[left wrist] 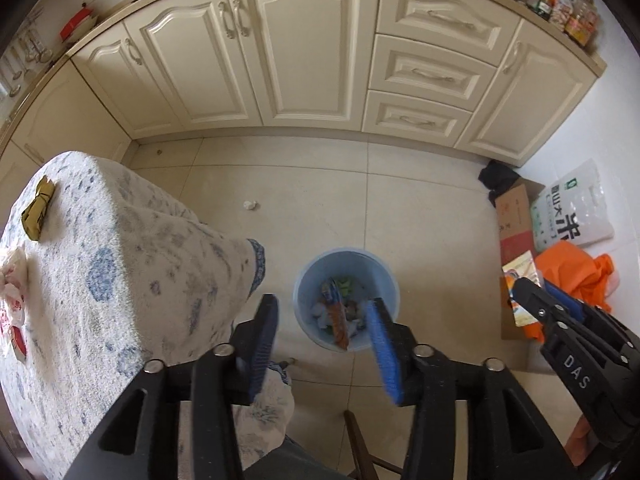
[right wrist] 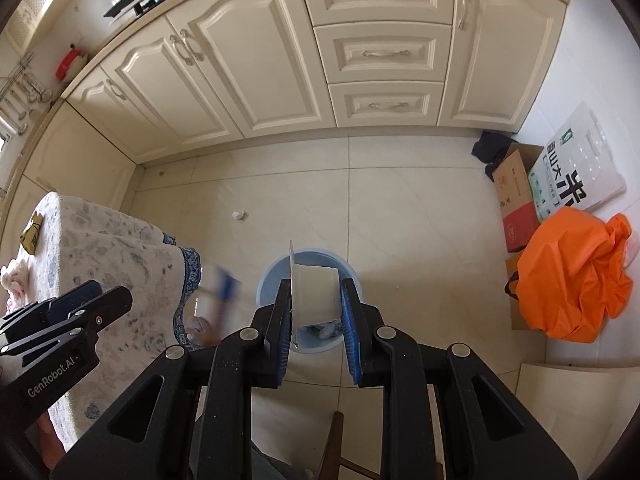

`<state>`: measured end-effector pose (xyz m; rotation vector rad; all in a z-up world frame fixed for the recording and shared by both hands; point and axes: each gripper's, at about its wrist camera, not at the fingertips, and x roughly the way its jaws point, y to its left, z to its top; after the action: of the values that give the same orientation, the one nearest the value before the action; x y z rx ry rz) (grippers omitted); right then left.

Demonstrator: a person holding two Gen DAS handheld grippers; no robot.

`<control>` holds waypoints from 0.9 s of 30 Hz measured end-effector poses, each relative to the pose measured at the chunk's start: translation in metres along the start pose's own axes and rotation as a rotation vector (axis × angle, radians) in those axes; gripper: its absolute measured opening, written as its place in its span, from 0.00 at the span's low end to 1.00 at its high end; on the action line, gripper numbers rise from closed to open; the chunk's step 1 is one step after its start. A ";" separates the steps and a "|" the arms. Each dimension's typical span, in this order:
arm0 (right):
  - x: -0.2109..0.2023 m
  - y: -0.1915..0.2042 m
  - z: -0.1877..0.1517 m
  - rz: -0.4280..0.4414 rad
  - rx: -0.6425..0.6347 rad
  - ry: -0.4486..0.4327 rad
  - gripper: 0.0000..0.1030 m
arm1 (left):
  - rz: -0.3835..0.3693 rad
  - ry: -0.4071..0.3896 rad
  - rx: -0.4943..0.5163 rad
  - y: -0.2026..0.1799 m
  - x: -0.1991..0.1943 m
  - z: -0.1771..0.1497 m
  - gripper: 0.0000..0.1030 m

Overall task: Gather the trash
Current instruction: 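Open both tools to drop the wrapper and carton into the bucket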

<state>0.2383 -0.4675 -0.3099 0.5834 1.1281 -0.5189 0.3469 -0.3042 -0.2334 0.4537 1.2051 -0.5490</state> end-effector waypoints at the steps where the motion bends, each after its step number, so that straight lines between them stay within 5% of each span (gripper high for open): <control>1: 0.001 0.001 0.000 0.000 -0.002 0.003 0.22 | 0.008 0.001 -0.008 0.004 0.002 0.002 0.46; 12: 0.013 0.037 0.007 0.079 -0.060 0.039 0.28 | 0.050 0.009 -0.075 0.020 -0.001 -0.011 0.46; 14: 0.014 0.043 0.008 0.081 -0.048 0.053 0.66 | 0.054 0.004 -0.085 0.023 -0.004 -0.014 0.46; 16: 0.010 0.044 0.007 0.091 -0.037 0.028 0.76 | 0.055 0.000 -0.095 0.027 -0.007 -0.017 0.46; 27: -0.006 0.057 0.000 0.063 -0.068 0.013 0.76 | 0.043 -0.020 -0.125 0.049 -0.026 -0.035 0.46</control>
<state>0.2729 -0.4248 -0.2948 0.5620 1.1319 -0.4220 0.3440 -0.2409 -0.2168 0.3660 1.2005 -0.4373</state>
